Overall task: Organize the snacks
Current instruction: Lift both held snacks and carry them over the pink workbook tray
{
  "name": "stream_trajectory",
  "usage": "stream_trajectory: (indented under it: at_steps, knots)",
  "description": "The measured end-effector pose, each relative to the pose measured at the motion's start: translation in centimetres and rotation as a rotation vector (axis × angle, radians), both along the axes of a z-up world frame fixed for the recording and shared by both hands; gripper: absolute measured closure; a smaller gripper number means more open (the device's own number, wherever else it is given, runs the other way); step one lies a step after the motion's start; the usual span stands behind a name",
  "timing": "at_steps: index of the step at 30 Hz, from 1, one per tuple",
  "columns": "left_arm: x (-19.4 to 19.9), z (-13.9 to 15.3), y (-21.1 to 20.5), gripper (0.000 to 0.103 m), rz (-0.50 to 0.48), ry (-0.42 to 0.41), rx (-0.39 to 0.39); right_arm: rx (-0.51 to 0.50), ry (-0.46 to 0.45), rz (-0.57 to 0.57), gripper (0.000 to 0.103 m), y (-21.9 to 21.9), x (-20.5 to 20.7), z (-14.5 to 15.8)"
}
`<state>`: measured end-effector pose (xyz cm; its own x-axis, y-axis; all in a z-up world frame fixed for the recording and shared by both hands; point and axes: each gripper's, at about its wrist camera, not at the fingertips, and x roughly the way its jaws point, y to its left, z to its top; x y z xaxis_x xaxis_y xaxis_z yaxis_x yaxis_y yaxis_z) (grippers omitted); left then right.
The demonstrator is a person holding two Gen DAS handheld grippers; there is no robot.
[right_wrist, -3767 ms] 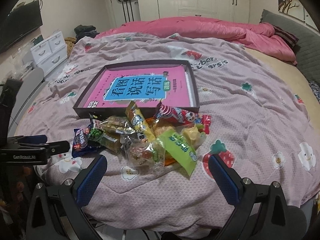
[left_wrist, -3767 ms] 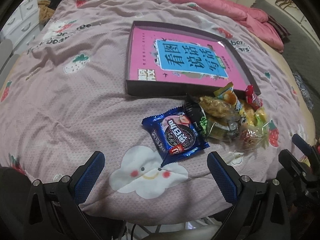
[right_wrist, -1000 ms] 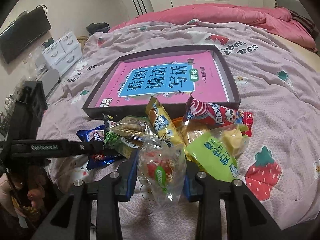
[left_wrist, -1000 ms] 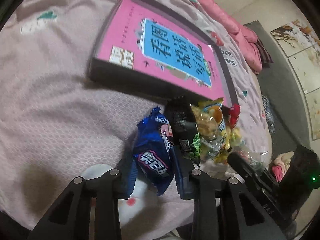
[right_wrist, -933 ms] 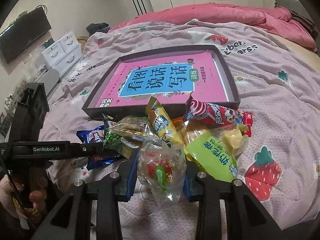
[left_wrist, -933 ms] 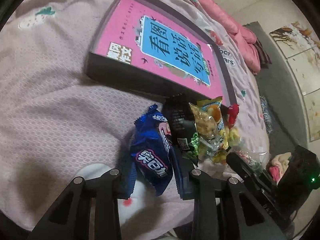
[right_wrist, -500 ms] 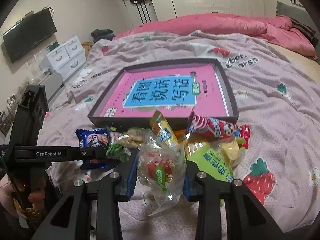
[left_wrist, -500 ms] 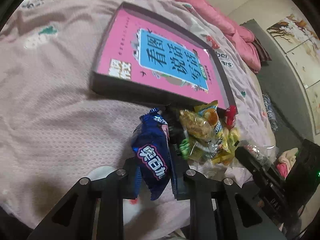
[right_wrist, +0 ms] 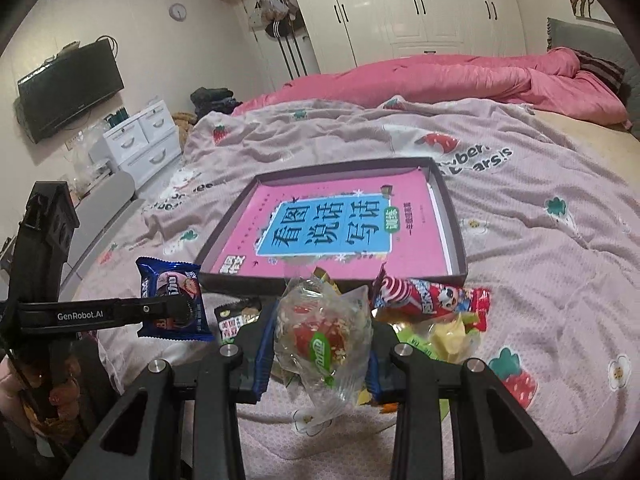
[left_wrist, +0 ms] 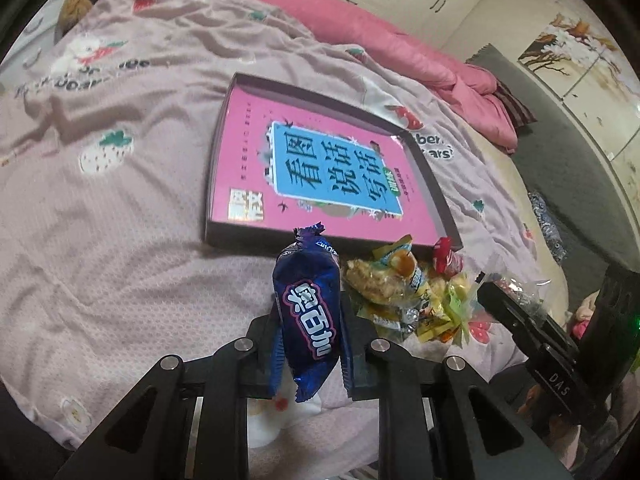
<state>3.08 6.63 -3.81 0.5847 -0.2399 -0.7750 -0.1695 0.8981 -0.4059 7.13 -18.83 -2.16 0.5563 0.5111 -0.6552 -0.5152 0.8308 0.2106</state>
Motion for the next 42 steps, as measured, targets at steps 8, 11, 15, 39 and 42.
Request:
stream_trajectory:
  at_steps: [8, 11, 15, 39, 42]
  knots:
    - [0.5, 1.5, 0.1, 0.08, 0.01, -0.055, 0.052, 0.025, -0.041, -0.02, 0.066, -0.5, 1.1, 0.9]
    - [0.8, 1.8, 0.1, 0.08, 0.013, -0.064, 0.064, 0.039, -0.045, -0.032, 0.066, -0.9, 1.7, 1.2]
    - [1.3, 2.1, 0.2, 0.08, 0.021, -0.075, 0.073, 0.056, -0.051, -0.045, 0.066, -1.3, 2.6, 1.5]
    - [6.4, 1.3, 2.2, 0.08, 0.077, -0.104, 0.094, 0.078, -0.045, -0.097, 0.066, -2.0, 9.0, 1.1]
    - [7.1, 0.5, 2.3, 0.08, 0.075, -0.09, 0.08, 0.078, -0.029, -0.097, 0.066, -1.9, 9.8, 0.6]
